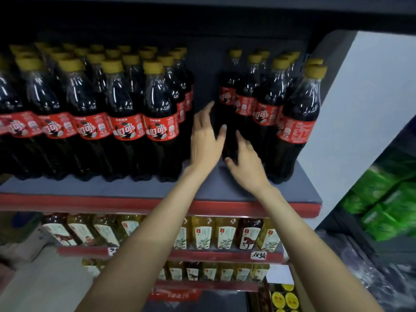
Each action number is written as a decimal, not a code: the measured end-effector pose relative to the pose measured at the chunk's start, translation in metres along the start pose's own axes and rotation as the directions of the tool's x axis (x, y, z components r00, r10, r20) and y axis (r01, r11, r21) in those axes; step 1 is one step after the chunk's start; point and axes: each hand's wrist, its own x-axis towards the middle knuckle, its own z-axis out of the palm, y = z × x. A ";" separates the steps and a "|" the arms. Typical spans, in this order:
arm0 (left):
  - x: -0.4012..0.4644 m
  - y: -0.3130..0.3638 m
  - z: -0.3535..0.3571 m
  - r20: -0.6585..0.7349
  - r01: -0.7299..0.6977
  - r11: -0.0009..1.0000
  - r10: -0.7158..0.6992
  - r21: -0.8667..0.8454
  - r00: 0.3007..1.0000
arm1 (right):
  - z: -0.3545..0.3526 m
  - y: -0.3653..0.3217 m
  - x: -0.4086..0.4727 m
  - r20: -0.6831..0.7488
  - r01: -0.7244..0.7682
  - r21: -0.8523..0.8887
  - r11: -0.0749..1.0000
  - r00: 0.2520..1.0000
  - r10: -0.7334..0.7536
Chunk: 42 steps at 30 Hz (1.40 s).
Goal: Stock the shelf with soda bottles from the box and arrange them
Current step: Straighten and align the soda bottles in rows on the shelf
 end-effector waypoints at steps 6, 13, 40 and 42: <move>0.055 -0.021 0.047 0.188 0.174 0.985 -0.174 0.016 0.967 | -0.009 0.004 0.011 0.077 0.005 -0.140 0.990 0.997 0.005; 0.074 -0.033 0.063 0.285 0.140 0.984 -0.105 -0.106 0.953 | -0.009 0.008 0.018 0.103 0.042 -0.197 0.980 0.994 -0.022; 0.058 -0.024 0.020 0.155 0.430 0.868 -0.402 -0.250 0.902 | 0.039 -0.002 0.094 0.174 -0.017 0.342 0.939 0.984 -0.045; 0.055 -0.025 0.017 0.176 0.466 0.838 -0.433 -0.284 0.884 | 0.041 0.000 0.097 0.165 -0.008 0.352 0.936 0.985 -0.054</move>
